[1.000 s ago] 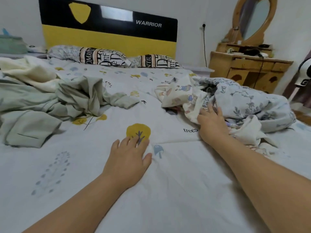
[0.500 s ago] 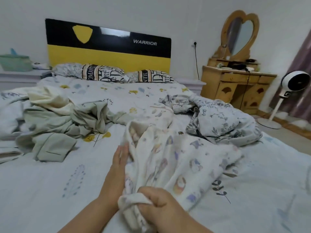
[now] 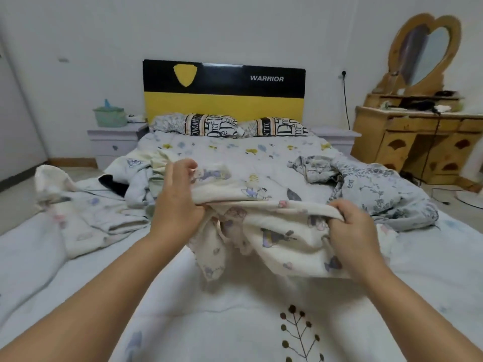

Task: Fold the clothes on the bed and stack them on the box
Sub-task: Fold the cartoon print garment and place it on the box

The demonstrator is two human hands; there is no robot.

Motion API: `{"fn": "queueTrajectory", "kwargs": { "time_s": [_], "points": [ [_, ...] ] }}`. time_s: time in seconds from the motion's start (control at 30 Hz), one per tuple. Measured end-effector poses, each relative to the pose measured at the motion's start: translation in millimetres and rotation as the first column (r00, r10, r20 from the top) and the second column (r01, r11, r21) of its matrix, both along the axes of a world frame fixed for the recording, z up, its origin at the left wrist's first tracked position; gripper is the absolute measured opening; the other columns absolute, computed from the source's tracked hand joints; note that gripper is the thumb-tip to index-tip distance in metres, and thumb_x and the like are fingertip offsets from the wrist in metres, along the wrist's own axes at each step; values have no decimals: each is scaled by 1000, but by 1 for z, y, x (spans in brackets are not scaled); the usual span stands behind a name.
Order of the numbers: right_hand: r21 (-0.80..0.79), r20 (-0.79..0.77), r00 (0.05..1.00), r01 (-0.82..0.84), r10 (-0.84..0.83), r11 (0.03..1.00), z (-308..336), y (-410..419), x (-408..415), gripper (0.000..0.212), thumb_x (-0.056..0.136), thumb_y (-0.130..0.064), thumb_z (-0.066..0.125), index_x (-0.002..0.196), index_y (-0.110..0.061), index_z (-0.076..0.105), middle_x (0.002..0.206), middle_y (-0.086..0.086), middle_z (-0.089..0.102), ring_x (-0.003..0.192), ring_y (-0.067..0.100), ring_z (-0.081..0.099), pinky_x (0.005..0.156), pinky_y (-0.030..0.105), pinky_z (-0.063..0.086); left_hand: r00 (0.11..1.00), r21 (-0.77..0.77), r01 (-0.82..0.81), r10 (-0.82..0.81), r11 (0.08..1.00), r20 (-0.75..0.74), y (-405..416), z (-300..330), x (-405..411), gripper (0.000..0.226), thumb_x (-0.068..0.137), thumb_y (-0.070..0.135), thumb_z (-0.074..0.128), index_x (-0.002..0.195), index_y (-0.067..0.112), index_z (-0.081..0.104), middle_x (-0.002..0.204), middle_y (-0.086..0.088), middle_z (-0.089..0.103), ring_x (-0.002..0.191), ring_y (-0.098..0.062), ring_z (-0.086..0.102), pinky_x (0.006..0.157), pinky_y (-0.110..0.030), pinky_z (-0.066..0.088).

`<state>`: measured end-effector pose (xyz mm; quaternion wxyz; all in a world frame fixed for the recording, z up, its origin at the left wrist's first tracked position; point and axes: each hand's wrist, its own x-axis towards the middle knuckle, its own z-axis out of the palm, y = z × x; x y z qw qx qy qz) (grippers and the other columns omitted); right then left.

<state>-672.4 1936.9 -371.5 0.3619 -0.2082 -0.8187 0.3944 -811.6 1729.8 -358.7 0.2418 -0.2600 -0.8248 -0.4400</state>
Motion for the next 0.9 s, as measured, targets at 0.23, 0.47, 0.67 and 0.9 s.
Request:
{"fn": "queueTrajectory", "kwargs": {
  "time_s": [0.23,0.47,0.67,0.9],
  "points": [
    [357,91,986,97,-138,929,40,-8,11,16,89,-5,47,82,-14,58,65,5,55,60,29,56,55,47,52,984,-202,92,-59,975,167,-39,51,2,20,90,2,44,99,18,52,92,-4,57,83,-24,50,59,-29,35],
    [423,149,986,2,-72,906,-7,-26,42,13,82,-10,46,93,-12,53,78,1,51,70,24,45,54,33,27,945,-453,158,-268,877,-190,-66,1,44,46,72,5,51,111,27,41,105,-5,51,86,-26,54,65,-33,43],
    [202,897,433,-588,93,784,-88,-33,81,34,86,-40,46,120,-35,46,121,-3,48,120,15,47,93,28,39,709,-690,704,-117,169,695,-91,-66,62,46,80,49,60,125,43,49,111,16,56,107,-5,53,91,-21,39],
    [-238,701,550,-419,454,876,-53,-14,85,14,80,-50,64,84,-36,66,93,-15,68,88,-3,60,84,13,38,895,-540,120,144,833,421,-51,-68,18,22,95,30,47,87,16,62,93,-4,65,84,-23,62,71,-33,48]
  ]
}}
